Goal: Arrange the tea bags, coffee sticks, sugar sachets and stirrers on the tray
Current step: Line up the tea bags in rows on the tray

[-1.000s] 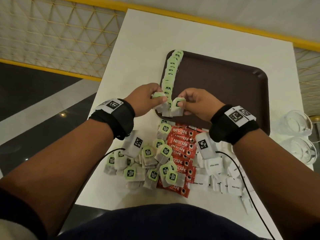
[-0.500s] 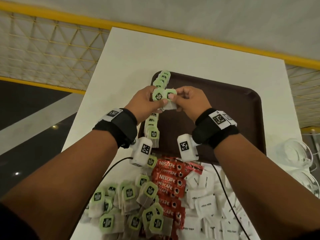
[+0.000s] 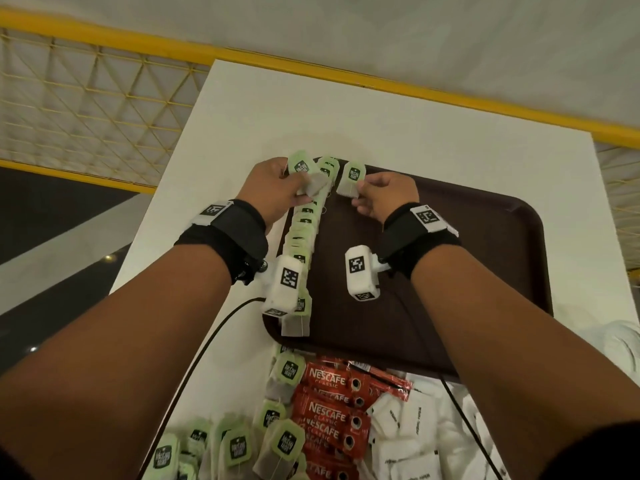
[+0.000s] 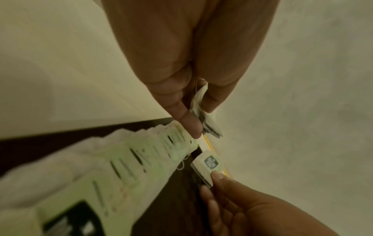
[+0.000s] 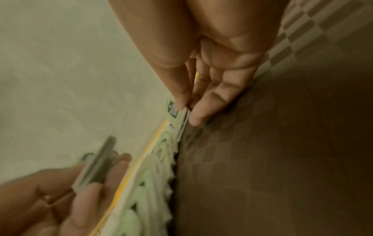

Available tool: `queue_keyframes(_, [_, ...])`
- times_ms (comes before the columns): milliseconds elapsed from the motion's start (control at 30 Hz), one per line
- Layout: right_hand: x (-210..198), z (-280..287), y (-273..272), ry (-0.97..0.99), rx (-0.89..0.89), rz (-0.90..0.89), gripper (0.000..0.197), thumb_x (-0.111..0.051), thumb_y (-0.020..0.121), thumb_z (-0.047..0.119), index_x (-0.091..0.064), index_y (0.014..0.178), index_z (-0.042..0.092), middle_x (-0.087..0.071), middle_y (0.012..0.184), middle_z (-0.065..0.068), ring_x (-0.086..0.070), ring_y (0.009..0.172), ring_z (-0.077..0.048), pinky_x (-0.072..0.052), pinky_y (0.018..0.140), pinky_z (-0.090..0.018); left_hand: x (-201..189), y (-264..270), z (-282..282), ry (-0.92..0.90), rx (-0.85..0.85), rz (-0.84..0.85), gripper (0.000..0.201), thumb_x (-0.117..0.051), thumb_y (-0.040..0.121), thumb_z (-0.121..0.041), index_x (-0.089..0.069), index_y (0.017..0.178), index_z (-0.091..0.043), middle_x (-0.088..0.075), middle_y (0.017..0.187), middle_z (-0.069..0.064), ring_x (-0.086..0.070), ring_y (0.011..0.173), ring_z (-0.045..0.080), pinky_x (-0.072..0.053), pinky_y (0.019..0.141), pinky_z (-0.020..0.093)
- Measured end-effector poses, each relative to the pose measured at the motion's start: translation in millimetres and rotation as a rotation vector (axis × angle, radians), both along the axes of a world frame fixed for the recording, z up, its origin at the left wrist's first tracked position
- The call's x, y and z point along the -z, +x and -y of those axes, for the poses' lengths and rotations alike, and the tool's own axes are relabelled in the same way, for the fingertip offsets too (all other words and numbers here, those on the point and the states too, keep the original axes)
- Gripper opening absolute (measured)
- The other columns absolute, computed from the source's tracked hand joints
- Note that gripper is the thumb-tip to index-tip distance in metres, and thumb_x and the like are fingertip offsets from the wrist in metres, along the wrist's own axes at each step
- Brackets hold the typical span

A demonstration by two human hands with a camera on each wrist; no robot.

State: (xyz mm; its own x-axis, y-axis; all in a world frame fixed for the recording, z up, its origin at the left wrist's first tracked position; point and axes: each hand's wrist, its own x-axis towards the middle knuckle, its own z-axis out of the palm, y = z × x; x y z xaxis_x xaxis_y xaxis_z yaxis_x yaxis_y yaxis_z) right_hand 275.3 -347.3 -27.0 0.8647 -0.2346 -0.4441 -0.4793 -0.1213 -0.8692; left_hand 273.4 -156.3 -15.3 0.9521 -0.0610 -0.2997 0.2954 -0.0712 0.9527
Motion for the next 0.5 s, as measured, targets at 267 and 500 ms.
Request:
queue_keyframes(267, [4, -1, 21, -0.38, -0.12, 0.009, 0.011, -0.068, 0.088, 0.027, -0.064, 0.079, 0.022, -0.071, 0.073, 0.001, -0.066, 0.052, -0.011, -0.06, 0.064, -0.033, 5, 1, -9, 0.019, -0.006, 0.015, 0.011, -0.062, 0.095, -0.008, -0.064, 0.096, 0.002, -0.065, 0.102, 0.026, -0.067, 0.093, 0.024, -0.06, 0.079, 0.031])
queue_keyframes(500, [5, -3, 16, -0.455, -0.092, 0.136, 0.029, -0.065, 0.088, 0.044, -0.062, 0.08, 0.016, -0.069, 0.079, -0.005, -0.067, 0.071, -0.02, -0.056, 0.074, -0.037, 3, 0, -2, 0.034, -0.003, 0.052, 0.013, -0.072, 0.088, -0.011, -0.06, 0.093, -0.008, -0.07, 0.092, 0.011, -0.069, 0.077, 0.014, -0.06, 0.071, 0.03])
